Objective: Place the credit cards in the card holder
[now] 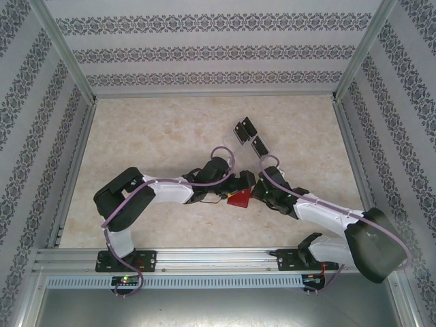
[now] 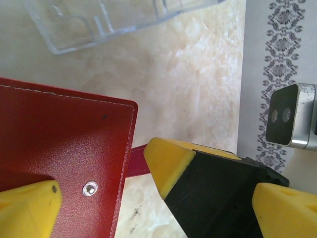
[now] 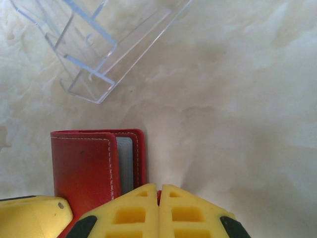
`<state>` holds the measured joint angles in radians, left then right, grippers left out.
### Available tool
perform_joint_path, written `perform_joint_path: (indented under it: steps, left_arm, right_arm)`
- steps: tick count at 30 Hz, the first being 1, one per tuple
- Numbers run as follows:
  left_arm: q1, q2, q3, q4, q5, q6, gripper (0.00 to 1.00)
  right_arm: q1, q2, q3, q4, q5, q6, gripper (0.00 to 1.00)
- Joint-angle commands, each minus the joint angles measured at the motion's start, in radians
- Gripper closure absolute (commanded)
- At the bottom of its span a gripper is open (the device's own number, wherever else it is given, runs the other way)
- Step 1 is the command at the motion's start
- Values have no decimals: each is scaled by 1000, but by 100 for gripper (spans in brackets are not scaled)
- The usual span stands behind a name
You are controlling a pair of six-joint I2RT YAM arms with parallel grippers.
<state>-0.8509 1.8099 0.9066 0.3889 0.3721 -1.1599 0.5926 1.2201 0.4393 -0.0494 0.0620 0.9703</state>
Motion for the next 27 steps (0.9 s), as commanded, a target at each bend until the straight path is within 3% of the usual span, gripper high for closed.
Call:
perform_joint_path:
  steps: [1, 10, 15, 22, 27]
  left_arm:
    - [-25, -60, -31, -45, -37, 19, 0]
    - [-24, -231, -154, -106, -207, -2, 0]
    - [3, -307, -184, -170, -298, -7, 0]
    - [78, -357, -158, -245, -284, 69, 0]
    - [165, -424, -109, -446, -302, 193, 0]
  right_arm:
    - [37, 58, 52, 91, -42, -11, 100]
    - [109, 255, 208, 148, -80, -29, 100]
    - [118, 290, 228, 153, -73, -15, 100]
    - [111, 260, 205, 126, -61, -19, 100]
    - [99, 249, 196, 117, -66, -24, 100]
